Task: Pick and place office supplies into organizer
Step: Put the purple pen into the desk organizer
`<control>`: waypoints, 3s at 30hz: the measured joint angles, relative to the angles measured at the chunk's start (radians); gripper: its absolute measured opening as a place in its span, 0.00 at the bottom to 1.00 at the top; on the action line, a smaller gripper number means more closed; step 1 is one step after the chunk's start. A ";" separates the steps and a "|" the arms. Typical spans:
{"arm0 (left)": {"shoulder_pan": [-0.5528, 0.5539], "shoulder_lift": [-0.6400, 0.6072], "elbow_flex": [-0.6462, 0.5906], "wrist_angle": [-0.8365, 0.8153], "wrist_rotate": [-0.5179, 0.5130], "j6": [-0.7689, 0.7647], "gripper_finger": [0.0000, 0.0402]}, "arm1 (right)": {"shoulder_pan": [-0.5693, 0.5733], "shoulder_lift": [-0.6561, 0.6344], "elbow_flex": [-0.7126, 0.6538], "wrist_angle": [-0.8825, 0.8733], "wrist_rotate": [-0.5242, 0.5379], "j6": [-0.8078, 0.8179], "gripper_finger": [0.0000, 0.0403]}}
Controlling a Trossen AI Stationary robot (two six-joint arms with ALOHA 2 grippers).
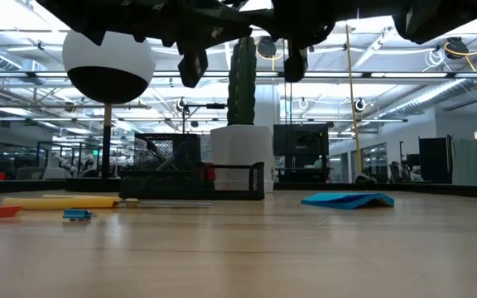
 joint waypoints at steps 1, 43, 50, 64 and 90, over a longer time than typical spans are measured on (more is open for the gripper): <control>0.000 0.000 0.000 0.000 0.002 -0.001 0.07 | 0.005 0.000 0.000 -0.001 0.005 0.000 0.09; -0.202 -0.374 0.001 -0.247 -0.462 0.548 0.50 | 0.028 -0.054 0.000 0.026 0.088 0.965 0.08; -0.317 -0.388 0.001 -0.242 -0.694 0.681 0.50 | -0.049 -0.118 0.000 -0.100 -0.117 1.455 0.08; -0.420 -0.430 -0.001 -0.255 -0.887 0.742 0.50 | -0.314 -0.114 0.000 -0.077 -0.654 2.145 0.08; -0.211 -0.738 -0.347 -0.056 -0.648 0.636 0.50 | -0.504 0.283 0.094 0.363 -0.920 2.422 0.08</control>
